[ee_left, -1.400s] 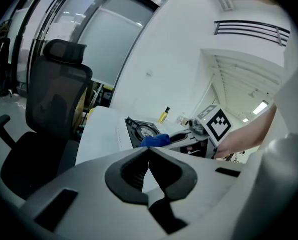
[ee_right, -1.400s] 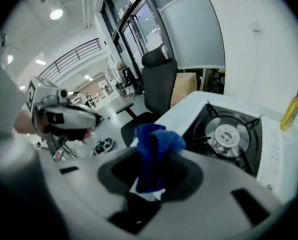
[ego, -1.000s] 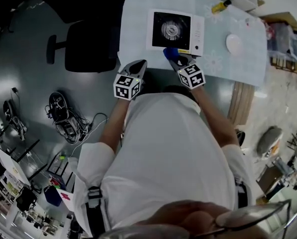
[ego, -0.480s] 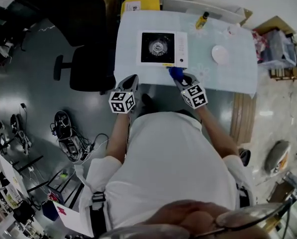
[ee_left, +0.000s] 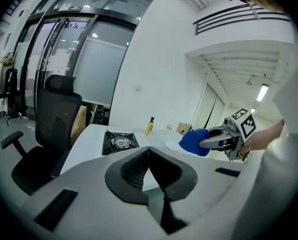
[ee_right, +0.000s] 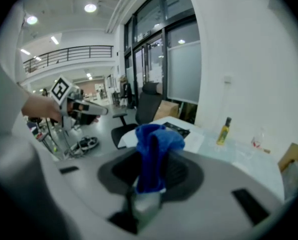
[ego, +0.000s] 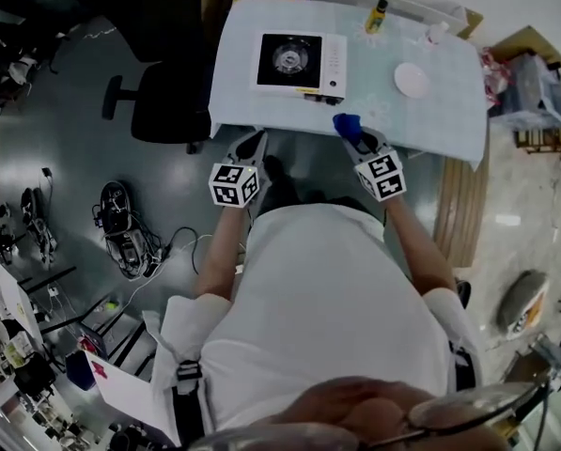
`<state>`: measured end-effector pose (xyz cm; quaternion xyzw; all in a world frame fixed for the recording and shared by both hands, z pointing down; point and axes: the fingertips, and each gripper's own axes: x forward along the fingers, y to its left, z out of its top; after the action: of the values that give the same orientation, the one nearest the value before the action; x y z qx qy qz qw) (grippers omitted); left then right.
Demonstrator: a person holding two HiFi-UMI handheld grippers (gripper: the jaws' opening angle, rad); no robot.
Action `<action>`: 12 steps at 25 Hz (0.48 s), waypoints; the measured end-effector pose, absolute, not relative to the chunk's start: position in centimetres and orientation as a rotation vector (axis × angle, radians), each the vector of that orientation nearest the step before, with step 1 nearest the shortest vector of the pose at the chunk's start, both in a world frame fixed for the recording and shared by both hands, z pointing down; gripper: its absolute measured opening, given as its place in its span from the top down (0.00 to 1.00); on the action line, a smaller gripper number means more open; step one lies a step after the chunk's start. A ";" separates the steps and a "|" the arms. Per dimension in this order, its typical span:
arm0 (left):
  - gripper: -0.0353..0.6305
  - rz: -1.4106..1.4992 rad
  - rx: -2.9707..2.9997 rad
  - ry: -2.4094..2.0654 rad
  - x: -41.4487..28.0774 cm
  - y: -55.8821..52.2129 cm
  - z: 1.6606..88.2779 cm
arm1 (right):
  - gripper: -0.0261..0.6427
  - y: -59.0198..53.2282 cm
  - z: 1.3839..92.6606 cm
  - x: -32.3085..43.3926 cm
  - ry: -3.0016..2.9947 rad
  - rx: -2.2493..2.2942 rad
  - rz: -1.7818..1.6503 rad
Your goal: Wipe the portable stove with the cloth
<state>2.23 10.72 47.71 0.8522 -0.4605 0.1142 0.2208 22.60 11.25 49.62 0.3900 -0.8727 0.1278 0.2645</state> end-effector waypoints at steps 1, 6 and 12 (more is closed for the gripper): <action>0.90 0.314 2.363 -1.281 2.6 11.4 47.4 | 0.79 11.7 49.5 23.0 -2.366 1.057 0.346; 0.90 0.221 2.334 -1.348 1.9 14.8 46.4 | 0.79 14.2 48.5 22.5 -2.396 1.079 0.350; 0.90 0.205 2.342 -1.368 0.8 18.2 45.4 | 0.79 16.1 46.8 21.5 -2.435 1.093 0.297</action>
<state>0.78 18.17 45.44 0.8420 -0.4918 0.0738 0.2089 21.48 16.13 46.79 0.3964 -0.8833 0.1077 0.2261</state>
